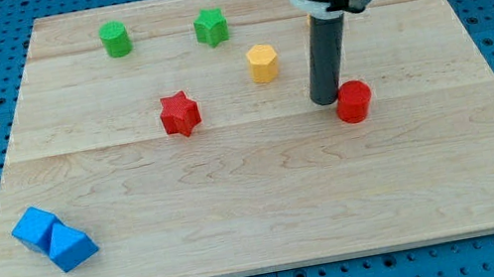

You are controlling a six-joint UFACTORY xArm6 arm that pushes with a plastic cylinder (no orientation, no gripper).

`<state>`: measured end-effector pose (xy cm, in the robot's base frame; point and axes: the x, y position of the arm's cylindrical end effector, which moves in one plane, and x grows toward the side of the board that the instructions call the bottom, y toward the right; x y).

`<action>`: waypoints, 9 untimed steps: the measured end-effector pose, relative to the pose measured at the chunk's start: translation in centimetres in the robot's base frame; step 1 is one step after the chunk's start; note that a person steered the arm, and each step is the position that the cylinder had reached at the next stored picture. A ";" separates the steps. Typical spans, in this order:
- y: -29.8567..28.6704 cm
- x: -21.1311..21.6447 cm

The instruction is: Separate the blue cube and blue triangle

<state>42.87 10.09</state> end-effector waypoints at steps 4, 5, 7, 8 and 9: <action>-8.5 -2.0; -9.9 -2.0; -10.3 -2.0; -10.6 -2.0; -12.6 -1.0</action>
<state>41.87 -2.50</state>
